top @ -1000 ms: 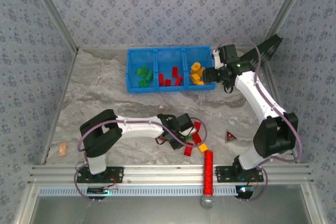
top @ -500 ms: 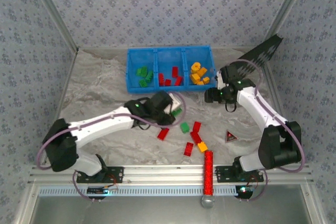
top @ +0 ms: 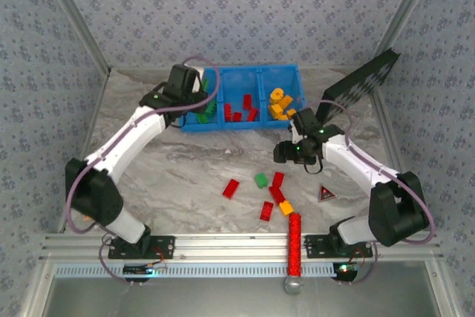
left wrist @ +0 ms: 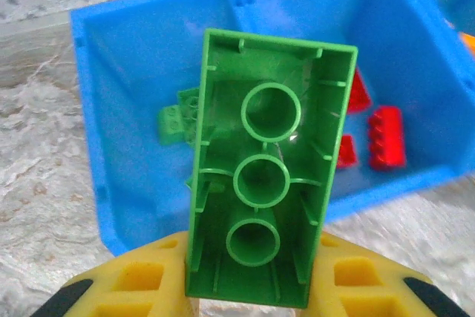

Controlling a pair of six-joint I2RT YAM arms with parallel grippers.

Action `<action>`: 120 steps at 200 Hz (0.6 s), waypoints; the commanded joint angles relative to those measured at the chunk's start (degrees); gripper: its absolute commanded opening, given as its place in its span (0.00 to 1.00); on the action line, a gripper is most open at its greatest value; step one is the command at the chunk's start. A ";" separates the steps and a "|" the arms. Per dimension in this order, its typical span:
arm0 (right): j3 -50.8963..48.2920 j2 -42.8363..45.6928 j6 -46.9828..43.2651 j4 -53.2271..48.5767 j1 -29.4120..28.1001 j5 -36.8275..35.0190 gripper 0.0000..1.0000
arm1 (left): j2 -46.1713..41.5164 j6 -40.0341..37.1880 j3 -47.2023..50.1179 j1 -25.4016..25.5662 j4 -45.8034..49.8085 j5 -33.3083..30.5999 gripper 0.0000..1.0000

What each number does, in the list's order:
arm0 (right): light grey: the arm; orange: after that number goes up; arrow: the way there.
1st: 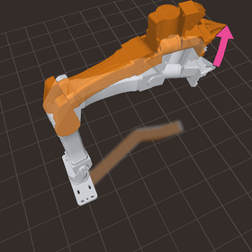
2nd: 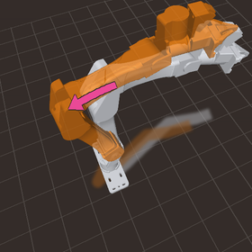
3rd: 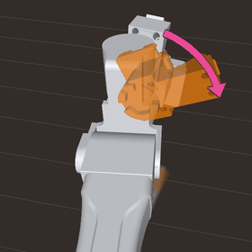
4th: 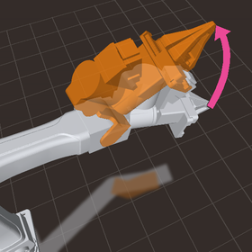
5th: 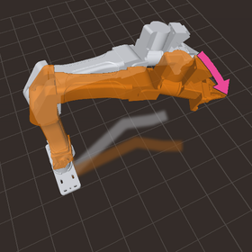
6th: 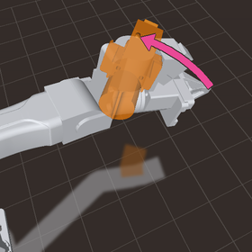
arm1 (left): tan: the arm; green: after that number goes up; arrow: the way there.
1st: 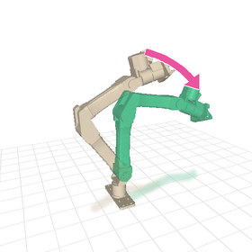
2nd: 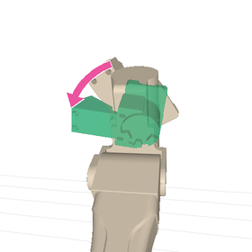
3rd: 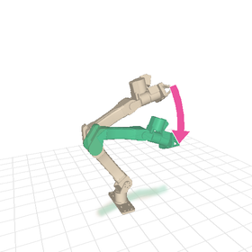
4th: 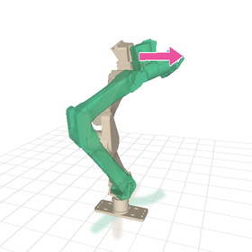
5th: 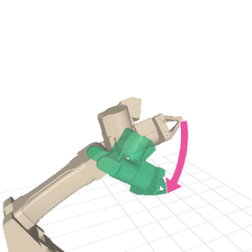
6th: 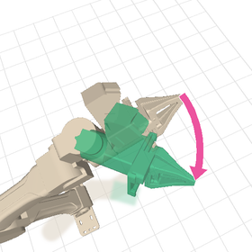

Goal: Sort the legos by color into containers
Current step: Place the lego in the container.

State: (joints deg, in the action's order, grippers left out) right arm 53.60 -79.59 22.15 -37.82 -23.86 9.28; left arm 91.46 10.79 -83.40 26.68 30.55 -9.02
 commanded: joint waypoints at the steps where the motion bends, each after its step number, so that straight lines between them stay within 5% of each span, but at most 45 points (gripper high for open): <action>1: -0.91 -1.30 3.71 0.82 -2.13 -0.35 0.74 | 6.37 3.06 -5.07 -3.31 4.82 0.77 0.21; 120: -2.70 -6.81 10.15 0.21 -10.41 -6.43 0.72 | 32.40 6.01 -23.88 -5.60 12.45 8.01 0.21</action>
State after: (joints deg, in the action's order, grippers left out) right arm 51.51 -86.21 29.71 -36.42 -33.56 5.32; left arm 121.45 15.77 -103.15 20.78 39.64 -3.16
